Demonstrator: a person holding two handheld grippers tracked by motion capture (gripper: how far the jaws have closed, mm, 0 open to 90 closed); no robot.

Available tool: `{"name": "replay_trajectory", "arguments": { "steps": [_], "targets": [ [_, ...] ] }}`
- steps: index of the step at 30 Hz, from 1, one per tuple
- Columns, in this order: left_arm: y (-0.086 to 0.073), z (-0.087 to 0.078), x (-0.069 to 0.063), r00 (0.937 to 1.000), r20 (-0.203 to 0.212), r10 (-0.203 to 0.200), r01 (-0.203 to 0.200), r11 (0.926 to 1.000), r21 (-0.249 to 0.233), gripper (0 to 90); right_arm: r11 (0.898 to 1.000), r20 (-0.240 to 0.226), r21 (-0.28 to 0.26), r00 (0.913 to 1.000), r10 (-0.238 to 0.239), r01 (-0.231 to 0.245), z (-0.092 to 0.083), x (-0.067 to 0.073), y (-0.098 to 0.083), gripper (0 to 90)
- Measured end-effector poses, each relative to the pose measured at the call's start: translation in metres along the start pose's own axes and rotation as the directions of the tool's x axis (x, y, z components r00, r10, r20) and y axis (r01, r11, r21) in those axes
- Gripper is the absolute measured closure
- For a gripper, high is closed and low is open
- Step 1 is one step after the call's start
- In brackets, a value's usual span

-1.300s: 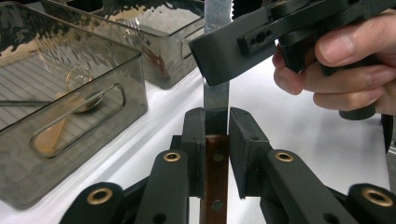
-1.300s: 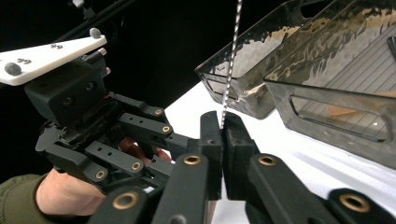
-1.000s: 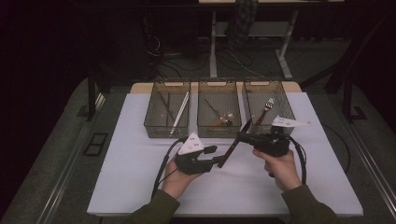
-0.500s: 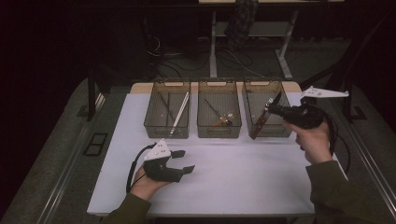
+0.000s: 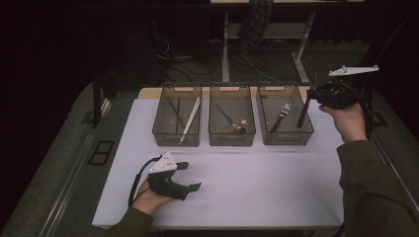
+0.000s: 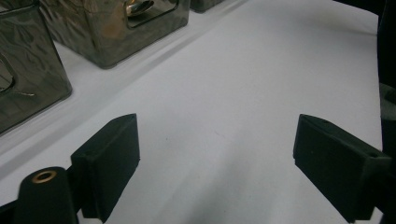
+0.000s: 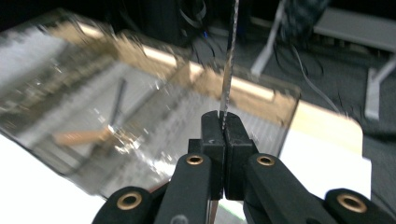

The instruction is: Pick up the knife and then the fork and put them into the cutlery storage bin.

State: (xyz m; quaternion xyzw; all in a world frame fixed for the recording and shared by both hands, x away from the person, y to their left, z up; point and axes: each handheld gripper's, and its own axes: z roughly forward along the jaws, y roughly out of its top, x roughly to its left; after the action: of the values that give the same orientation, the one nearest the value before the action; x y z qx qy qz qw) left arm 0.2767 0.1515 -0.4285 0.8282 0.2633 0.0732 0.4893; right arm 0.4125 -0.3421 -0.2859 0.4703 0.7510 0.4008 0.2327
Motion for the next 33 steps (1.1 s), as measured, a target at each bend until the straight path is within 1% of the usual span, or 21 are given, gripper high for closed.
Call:
{"name": "replay_trajectory", "arguments": {
  "steps": [3,6,8,10,11,13,15,16,17,18,19,20,22,24,26,28,30,33],
  "targets": [
    [0.0,-0.001,0.001,0.9999,-0.006,-0.011,0.011,0.9999,-0.007,8.0,0.997,0.033,0.081,0.9994,-0.01,0.007,0.017,-0.007,-0.005,88.9],
    [0.0,0.0,0.003,0.9997,-0.002,-0.024,0.024,0.9997,-0.001,1.3,0.988,0.049,0.153,0.9987,-0.009,0.001,0.03,-0.013,-0.011,89.0],
    [-0.001,0.001,0.004,0.9995,-0.008,-0.03,0.03,0.9994,0.015,0.0,0.982,0.042,0.188,0.9991,0.008,-0.016,0.036,-0.016,-0.014,89.0],
    [-0.001,0.002,0.004,0.9995,-0.007,-0.032,0.032,0.9994,0.014,0.0,0.976,0.035,0.214,0.9992,0.018,-0.025,0.044,-0.016,-0.019,88.9],
    [0.0,0.002,0.004,0.9994,-0.006,-0.033,0.033,0.9994,0.012,0.0,0.975,0.033,0.22,0.9994,0.014,-0.021,0.047,-0.016,-0.021,88.9],
    [0.0,0.002,0.003,0.9995,0.0,-0.032,0.032,0.9994,0.016,0.0,0.977,0.027,0.211,0.9993,0.026,-0.031,0.053,-0.015,-0.023,88.7],
    [-0.001,0.003,0.003,0.9996,0.004,-0.029,0.029,0.9993,0.023,0.0,0.979,0.029,0.201,0.9992,0.027,-0.032,0.059,-0.014,-0.024,87.8],
    [-0.001,0.003,0.002,0.9996,0.007,-0.029,0.029,0.9993,0.026,0.0,0.979,0.02,0.201,0.9993,0.031,-0.034,0.063,-0.013,-0.025,87.2],
    [-0.001,0.004,0.002,0.9996,0.008,-0.028,0.027,0.9992,0.028,0.0,0.977,0.018,0.211,0.9993,0.032,-0.035,0.067,-0.012,-0.026,83.3],
    [-0.001,0.004,0.002,0.9996,0.009,-0.026,0.025,0.9993,0.027,0.0,0.974,0.031,0.225,0.9993,0.02,-0.026,0.072,-0.011,-0.028,75.3],
    [-0.001,0.003,0.002,0.9996,0.01,-0.026,0.025,0.9993,0.026,0.0,0.972,0.047,0.233,0.9988,0.014,-0.025,0.076,-0.009,-0.03,70.8],
    [-0.001,0.003,0.002,0.9996,0.009,-0.028,0.028,0.9993,0.023,0.0,0.972,0.045,0.231,0.9987,0.022,-0.032,0.079,-0.009,-0.032,70.3],
    [-0.001,0.002,0.003,0.9995,0.011,-0.028,0.028,0.9994,0.021,0.0,0.977,0.023,0.207,0.9985,0.05,-0.054,0.08,-0.009,-0.037,63.7],
    [-0.001,0.002,0.003,0.9995,0.011,-0.029,0.029,0.9994,0.02,0.0,0.979,0.015,0.192,0.9977,0.066,-0.068,0.08,-0.009,-0.041,56.0],
    [-0.001,0.002,0.003,0.9996,0.012,-0.027,0.027,0.9994,0.022,0.0,0.981,-0.003,0.178,0.9969,0.079,-0.077,0.079,-0.009,-0.045,49.0],
    [-0.002,0.003,0.003,0.9996,0.011,-0.026,0.026,0.9994,0.025,0.0,0.982,-0.044,0.169,0.9947,0.093,-0.084,0.076,-0.009,-0.048,44.0],
    [-0.002,0.003,0.003,0.9996,0.013,-0.026,0.026,0.9993,0.027,0.0,0.986,-0.057,0.152,0.9951,0.081,-0.071,0.07,-0.008,-0.051,40.2],
    [-0.002,0.004,0.004,0.9994,0.019,-0.028,0.028,0.9991,0.032,0.0,0.992,-0.105,0.105,0.9914,0.078,-0.067,0.059,-0.005,-0.054,34.4]
  ]
}}
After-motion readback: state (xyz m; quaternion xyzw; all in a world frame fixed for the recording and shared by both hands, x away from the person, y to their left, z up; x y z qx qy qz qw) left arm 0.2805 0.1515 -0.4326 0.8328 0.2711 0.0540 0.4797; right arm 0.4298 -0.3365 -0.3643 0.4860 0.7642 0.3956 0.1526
